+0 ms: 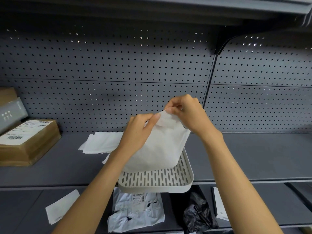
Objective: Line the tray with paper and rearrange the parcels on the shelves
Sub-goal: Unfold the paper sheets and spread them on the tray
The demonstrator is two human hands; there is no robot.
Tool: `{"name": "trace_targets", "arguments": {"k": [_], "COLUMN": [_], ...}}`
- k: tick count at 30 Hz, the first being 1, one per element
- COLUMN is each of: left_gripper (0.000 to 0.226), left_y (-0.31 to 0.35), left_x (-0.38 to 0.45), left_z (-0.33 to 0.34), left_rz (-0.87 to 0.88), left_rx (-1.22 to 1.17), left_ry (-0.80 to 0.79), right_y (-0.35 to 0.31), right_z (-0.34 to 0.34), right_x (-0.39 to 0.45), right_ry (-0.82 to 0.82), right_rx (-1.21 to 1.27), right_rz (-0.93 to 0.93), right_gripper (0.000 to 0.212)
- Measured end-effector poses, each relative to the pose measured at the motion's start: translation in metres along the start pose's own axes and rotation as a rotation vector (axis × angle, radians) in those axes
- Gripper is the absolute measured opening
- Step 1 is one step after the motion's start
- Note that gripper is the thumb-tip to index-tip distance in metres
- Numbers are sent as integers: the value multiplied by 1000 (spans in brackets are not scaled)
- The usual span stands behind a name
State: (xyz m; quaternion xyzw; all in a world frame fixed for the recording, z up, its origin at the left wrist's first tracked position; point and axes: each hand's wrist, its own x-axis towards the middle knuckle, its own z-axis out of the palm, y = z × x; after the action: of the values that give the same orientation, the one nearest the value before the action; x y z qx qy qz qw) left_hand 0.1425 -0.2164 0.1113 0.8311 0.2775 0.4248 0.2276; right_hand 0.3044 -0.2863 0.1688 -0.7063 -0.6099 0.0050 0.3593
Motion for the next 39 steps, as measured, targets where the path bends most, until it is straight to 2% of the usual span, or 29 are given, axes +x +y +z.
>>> {"name": "trace_targets", "arguments": {"k": [3, 8, 12, 18, 26, 29, 32, 36, 39], "left_gripper": [52, 54, 52, 24, 10, 9, 14, 18, 40], "left_y": [-1, -5, -9, -11, -16, -22, -23, -18, -14], "left_x": [1, 5, 7, 7, 8, 10, 12, 13, 13], "left_z": [-1, 0, 4, 9, 12, 10, 2, -10, -12], "left_rz": [-18, -64, -63, -82, -108, -122, -128, -165, -214], "left_rx": [36, 41, 45, -17, -34, -9, 3, -49, -259], "left_ry": [-42, -124, -159, -147, -142, -249, -392, -408, -374], "right_y": [4, 6, 5, 7, 12, 13, 13, 11, 11], "right_z": [3, 2, -3, -3, -3, -6, -9, -9, -11], "right_x": [1, 2, 0, 0, 0, 0, 2, 4, 5], "right_ry": [-23, -171, -267, -294, -289, -233, -100, 70, 103], "right_rx": [15, 50, 62, 50, 44, 61, 39, 55, 36], "right_rz": [7, 6, 6, 65, 75, 61, 6, -8, -5], "right_gripper": [26, 17, 20, 23, 25, 22, 20, 19, 20]}}
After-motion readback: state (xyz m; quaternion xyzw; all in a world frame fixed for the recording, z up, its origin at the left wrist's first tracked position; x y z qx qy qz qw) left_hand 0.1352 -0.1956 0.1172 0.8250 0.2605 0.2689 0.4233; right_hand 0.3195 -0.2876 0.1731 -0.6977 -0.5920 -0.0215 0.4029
